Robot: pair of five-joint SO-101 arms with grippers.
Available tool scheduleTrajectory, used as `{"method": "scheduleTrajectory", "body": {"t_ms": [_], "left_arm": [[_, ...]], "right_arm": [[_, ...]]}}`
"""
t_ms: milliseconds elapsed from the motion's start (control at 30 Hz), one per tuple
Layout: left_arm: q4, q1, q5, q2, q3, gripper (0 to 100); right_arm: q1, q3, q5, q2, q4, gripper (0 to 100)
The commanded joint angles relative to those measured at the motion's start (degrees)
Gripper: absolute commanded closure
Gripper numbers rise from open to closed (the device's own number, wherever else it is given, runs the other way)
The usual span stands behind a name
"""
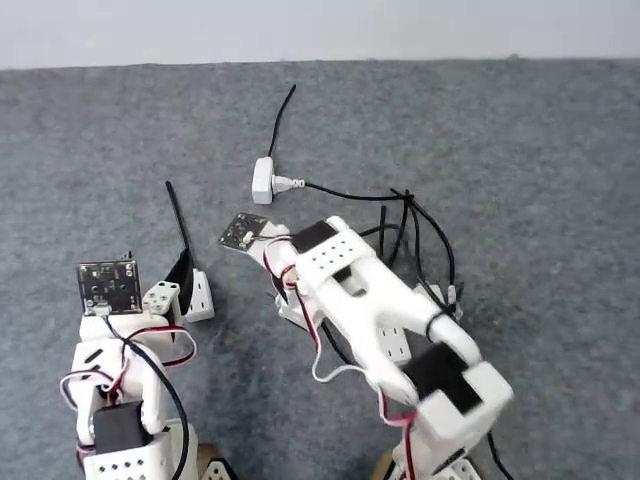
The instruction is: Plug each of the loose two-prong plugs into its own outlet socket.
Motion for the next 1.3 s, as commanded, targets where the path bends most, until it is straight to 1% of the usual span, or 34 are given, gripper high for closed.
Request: {"method": "scheduleTrajectory", "body": {"t_ms": [0, 67, 233, 300, 433, 633, 867, 967, 1067, 1133, 1267], "left_arm": [[-2.02, 0.44, -0.53, -0.35, -0.48, 73], [-2.02, 0.44, -0.53, -0.35, -0.48, 73], [-2.02, 0.44, -0.53, -0.35, -0.48, 73], [-2.02, 0.44, -0.53, -0.35, -0.48, 73], [-2.02, 0.44, -0.53, -0.35, -0.48, 73], [-2.02, 0.44, -0.53, -0.35, -0.48, 73], [-2.02, 0.44, -0.53, -0.35, -0.48, 73], [-2.02, 0.44, -0.53, -0.35, -0.57, 73], [-1.93, 0.44, -0.53, -0.35, -0.57, 73], [-1.93, 0.44, -0.53, -0.35, -0.57, 73], [-1.93, 0.44, -0.53, -0.35, -0.57, 73]], "right_arm": [[0.04, -5.80, -0.79, 2.77, -0.31, 98.7], [-0.04, -7.82, -1.05, 4.26, 0.22, 96.4], [-0.04, -11.34, -0.88, 6.73, 1.71, 84.8], [-0.04, -12.22, -0.88, 7.69, 1.80, 83.6], [-0.13, -13.54, -0.97, 9.27, 1.89, 83.7], [-2.68, -15.12, -1.05, 10.42, 1.45, 83.7], [-2.77, -19.08, -1.23, 12.62, 1.27, 83.7], [-2.42, -19.78, -3.43, 14.02, -0.13, 83.8], [-1.98, -19.96, -3.52, 15.60, -1.71, 83.8], [-2.07, -19.96, -3.52, 16.40, -2.68, 86.7], [-1.19, -19.96, -3.87, 16.57, -4.97, 95.9]]}}
